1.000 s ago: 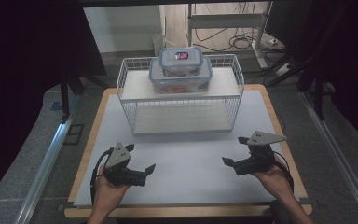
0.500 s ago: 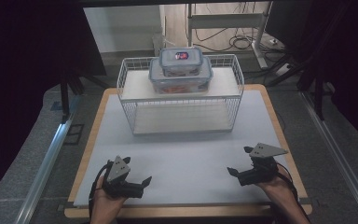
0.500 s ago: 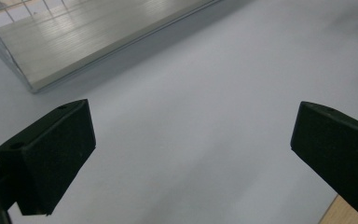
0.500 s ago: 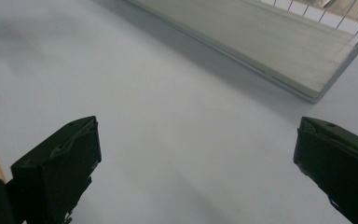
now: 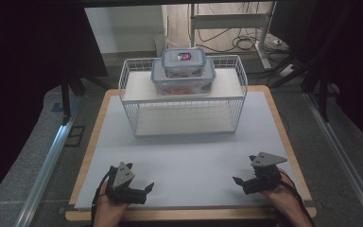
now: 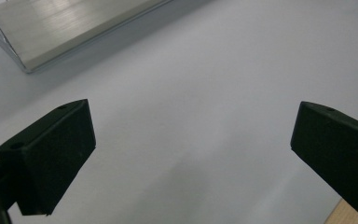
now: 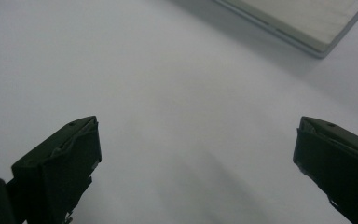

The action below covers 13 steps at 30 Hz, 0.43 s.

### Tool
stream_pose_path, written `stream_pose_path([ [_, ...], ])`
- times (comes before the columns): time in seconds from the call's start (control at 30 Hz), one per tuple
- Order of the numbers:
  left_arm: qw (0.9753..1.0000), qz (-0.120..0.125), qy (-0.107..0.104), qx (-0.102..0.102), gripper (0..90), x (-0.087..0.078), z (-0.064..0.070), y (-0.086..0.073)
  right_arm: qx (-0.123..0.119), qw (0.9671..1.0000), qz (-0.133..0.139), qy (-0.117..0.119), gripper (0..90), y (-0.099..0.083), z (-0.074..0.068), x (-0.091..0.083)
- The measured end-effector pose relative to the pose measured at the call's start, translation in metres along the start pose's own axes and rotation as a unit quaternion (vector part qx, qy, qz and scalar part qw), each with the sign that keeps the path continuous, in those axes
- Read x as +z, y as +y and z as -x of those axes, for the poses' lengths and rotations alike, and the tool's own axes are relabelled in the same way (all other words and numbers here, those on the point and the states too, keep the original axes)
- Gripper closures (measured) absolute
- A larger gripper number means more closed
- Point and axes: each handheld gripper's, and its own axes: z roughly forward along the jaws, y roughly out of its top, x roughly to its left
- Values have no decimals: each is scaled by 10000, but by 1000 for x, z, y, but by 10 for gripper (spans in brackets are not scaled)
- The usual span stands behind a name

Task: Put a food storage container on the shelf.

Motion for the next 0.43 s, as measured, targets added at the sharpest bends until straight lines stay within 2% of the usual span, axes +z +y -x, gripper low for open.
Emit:
stream_pose_path([
  [0.23, 9997, -209, 40, 126, 0, 7, 1, -4, -74, 9995, -278, 131, 6, -4, -2, 9],
  [0.43, 9996, -253, 45, 67, 0, 9, -1, -4, -113, 9991, -367, 167, 8, -5, -3, 13],
])
